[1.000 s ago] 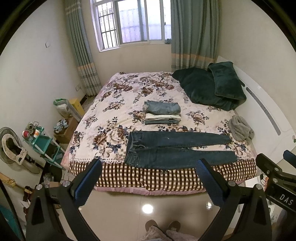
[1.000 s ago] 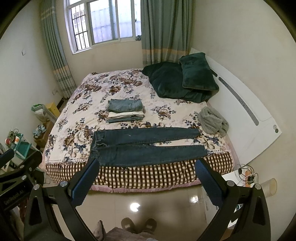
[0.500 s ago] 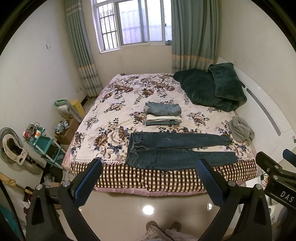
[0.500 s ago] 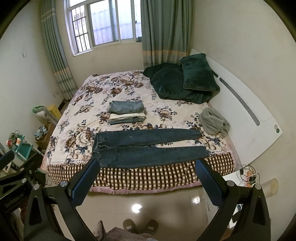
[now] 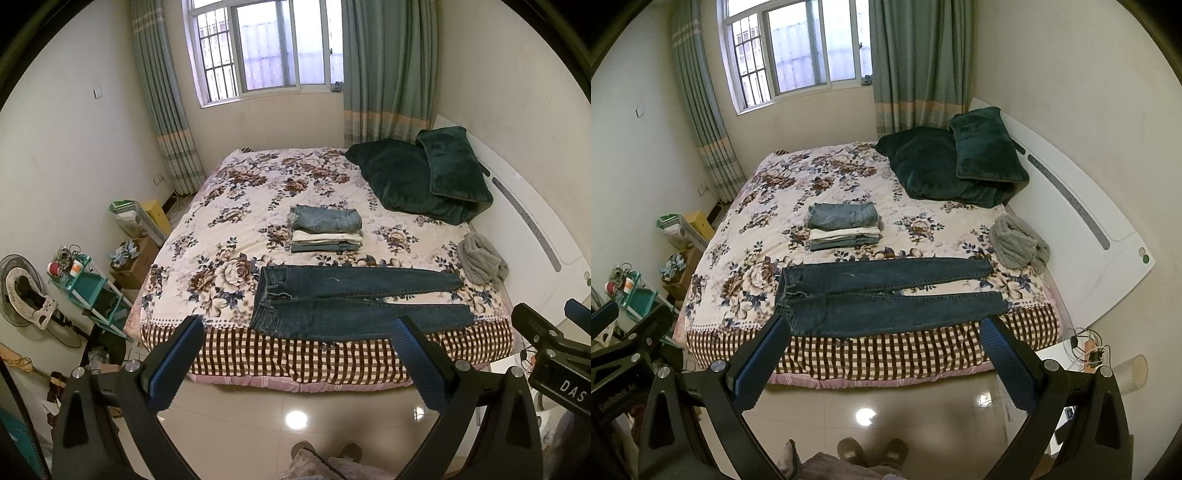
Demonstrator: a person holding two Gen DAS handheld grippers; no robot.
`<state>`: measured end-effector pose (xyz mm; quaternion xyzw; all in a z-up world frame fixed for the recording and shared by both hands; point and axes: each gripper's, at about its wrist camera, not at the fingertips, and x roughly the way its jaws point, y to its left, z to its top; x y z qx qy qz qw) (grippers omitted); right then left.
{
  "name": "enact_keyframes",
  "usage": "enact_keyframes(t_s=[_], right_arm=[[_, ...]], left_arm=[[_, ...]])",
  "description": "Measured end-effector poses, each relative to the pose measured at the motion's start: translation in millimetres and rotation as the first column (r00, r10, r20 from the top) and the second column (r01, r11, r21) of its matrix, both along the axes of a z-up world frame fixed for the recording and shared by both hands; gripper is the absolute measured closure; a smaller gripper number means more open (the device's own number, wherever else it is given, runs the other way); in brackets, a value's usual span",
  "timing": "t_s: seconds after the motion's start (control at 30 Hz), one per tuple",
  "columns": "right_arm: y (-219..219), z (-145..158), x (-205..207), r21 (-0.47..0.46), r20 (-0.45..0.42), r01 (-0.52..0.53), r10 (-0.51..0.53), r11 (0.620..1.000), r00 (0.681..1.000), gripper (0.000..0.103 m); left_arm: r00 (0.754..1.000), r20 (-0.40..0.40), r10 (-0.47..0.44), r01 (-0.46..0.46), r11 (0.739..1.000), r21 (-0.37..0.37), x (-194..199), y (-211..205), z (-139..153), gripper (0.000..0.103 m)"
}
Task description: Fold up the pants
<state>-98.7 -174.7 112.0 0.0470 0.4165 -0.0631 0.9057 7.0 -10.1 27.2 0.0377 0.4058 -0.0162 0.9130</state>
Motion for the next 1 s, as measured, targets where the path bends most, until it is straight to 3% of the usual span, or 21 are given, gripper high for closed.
enact_keyframes(t_s=[0.77, 1.0], right_arm=[[-2.2, -3.0, -2.2, 0.002, 0.001, -0.003, 0.003, 1.000, 1.000, 0.000], [-6.4, -10.7, -0.1, 0.006, -0.007, -0.013, 0.013, 1.000, 1.000, 0.000]], left_arm=[[1.000, 0.000, 0.005, -0.005, 1.000, -0.008, -1.9, -2.5, 0.4, 0.000], [0.999, -0.005, 0.042, -0.042, 0.999, -0.015, 1.6, -18.1, -6.1, 0.000]])
